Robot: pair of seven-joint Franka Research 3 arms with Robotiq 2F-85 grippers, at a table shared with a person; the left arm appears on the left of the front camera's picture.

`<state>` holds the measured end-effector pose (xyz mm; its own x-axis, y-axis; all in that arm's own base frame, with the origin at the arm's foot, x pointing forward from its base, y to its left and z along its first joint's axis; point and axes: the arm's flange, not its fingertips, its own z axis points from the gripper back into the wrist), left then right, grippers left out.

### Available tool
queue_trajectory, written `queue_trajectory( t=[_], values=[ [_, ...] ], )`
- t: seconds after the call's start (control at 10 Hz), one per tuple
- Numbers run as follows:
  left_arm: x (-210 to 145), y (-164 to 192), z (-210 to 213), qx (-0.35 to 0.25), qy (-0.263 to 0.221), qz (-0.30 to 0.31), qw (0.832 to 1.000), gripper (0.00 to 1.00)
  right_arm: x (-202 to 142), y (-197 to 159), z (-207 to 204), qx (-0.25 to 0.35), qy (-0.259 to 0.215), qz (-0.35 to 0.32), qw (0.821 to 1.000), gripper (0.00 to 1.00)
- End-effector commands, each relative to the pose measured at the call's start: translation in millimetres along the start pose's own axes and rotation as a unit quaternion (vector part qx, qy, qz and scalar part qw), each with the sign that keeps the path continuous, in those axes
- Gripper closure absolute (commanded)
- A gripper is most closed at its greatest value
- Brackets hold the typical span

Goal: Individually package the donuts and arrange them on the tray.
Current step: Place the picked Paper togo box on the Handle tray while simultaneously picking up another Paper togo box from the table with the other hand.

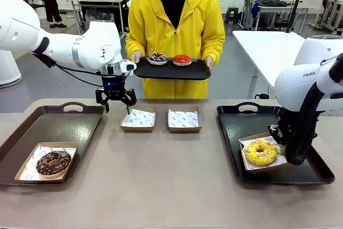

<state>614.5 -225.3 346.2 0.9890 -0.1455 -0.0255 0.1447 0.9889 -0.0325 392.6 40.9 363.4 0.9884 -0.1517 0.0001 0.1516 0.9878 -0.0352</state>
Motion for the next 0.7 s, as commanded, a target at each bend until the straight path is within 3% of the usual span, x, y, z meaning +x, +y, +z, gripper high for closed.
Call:
queue_trajectory(
  t=[0.0, 0.6],
  values=[
    [-2.3, 0.8, -9.7, 0.004, -0.017, 0.002, 1.000, 0.00, -4.9, -1.1, -8.7, -0.004, -0.010, -0.019, 1.000, 0.98],
    [-1.7, -0.2, -23.9, 0.012, 0.005, -0.001, 1.000, 0.00, -3.7, 13.5, -19.3, -0.009, 0.001, 0.028, 1.000, 0.98]
  ],
)
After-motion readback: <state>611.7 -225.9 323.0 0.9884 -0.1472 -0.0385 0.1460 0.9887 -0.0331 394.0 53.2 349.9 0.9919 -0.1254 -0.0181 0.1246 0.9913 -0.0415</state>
